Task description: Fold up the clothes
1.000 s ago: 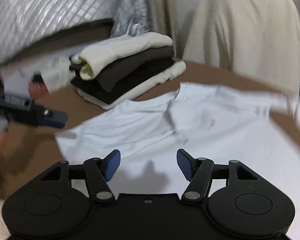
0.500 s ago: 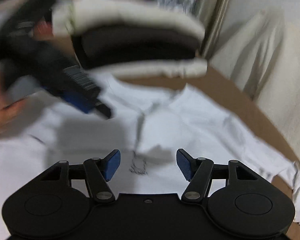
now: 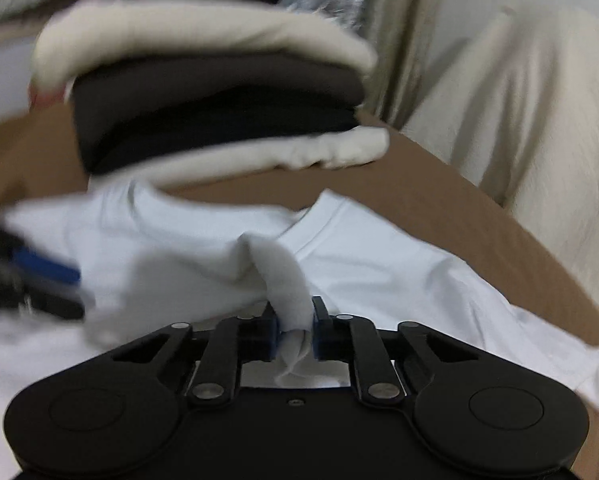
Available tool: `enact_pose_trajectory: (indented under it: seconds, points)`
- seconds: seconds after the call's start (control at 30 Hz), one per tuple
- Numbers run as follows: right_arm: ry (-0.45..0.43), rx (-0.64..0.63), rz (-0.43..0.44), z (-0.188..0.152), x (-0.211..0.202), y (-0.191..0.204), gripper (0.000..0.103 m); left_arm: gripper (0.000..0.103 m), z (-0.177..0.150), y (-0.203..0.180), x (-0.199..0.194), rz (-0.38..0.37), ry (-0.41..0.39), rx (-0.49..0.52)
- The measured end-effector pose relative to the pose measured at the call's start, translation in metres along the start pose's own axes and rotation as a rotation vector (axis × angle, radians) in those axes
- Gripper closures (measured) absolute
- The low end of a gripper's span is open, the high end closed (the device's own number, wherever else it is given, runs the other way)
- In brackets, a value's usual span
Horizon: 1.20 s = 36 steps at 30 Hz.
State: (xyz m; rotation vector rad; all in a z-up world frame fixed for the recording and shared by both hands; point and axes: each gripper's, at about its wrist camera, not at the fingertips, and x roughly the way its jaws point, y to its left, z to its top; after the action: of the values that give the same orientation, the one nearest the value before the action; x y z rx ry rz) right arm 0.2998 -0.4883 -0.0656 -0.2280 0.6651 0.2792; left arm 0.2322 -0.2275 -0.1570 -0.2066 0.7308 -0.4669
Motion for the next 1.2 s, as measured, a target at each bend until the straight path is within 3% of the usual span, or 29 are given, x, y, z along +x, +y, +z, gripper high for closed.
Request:
enact_pose_trajectory:
  seconds: [0.1, 0.3, 0.4, 0.47, 0.5, 0.6, 0.73, 0.8, 0.87, 0.9, 0.93, 0.97, 1.03, 1.1, 1.13, 1.2]
  points:
    - [-0.016, 0.123, 0.053, 0.013, -0.013, -0.029, 0.091, 0.046, -0.001, -0.007, 0.001, 0.008, 0.003, 0.047]
    - [0.036, 0.206, -0.026, 0.045, -0.008, -0.068, 0.092, 0.045, 0.001, -0.007, 0.004, 0.001, -0.003, 0.029]
    - [0.092, 0.216, -0.232, 0.058, 0.016, -0.079, 0.082, 0.044, 0.004, -0.001, 0.005, 0.005, -0.010, -0.006]
    - [0.146, 0.232, -0.371, 0.061, 0.034, -0.089, 0.081, 0.044, 0.003, 0.006, 0.002, -0.013, -0.017, -0.049]
    - [0.153, 0.273, -0.384, 0.060, 0.038, -0.094, 0.081, 0.044, 0.003, 0.007, 0.002, -0.017, -0.021, -0.061]
    - [0.123, 0.441, -0.272, 0.046, 0.027, -0.099, 0.075, 0.044, 0.003, 0.007, 0.002, -0.023, -0.017, -0.058]
    - [0.132, 0.600, -0.113, 0.013, 0.024, -0.083, 0.044, 0.042, 0.003, 0.003, 0.005, -0.033, -0.009, -0.044]
    - [0.158, 0.658, -0.084, -0.007, 0.031, -0.073, 0.037, 0.042, 0.004, 0.002, 0.007, -0.033, -0.006, -0.040]
    - [0.178, 0.640, -0.124, -0.019, 0.043, -0.066, 0.038, 0.041, 0.004, 0.002, 0.008, -0.029, 0.000, -0.038]
    - [0.187, 0.625, -0.148, -0.024, 0.049, -0.063, 0.047, 0.041, 0.003, 0.002, 0.009, -0.024, 0.005, -0.034]
    - [0.170, 0.555, -0.205, -0.022, 0.050, -0.058, 0.075, 0.041, 0.002, 0.002, 0.009, -0.018, 0.010, -0.029]
    - [0.140, 0.463, -0.273, -0.016, 0.048, -0.052, 0.090, 0.041, 0.001, 0.002, 0.009, -0.014, 0.014, -0.025]
    - [0.090, 0.461, -0.360, -0.014, 0.041, -0.060, 0.095, 0.041, 0.001, 0.001, 0.008, -0.009, 0.014, -0.019]
    - [0.067, 0.612, -0.425, -0.024, 0.026, -0.086, 0.089, 0.041, 0.001, 0.001, 0.006, -0.010, 0.011, -0.020]
    - [0.049, 0.689, -0.407, -0.032, 0.015, -0.101, 0.076, 0.041, 0.001, 0.002, 0.006, -0.012, 0.008, -0.023]
    - [0.021, 0.792, -0.382, -0.046, -0.006, -0.126, 0.065, 0.040, 0.003, 0.002, 0.004, -0.057, 0.020, -0.019]
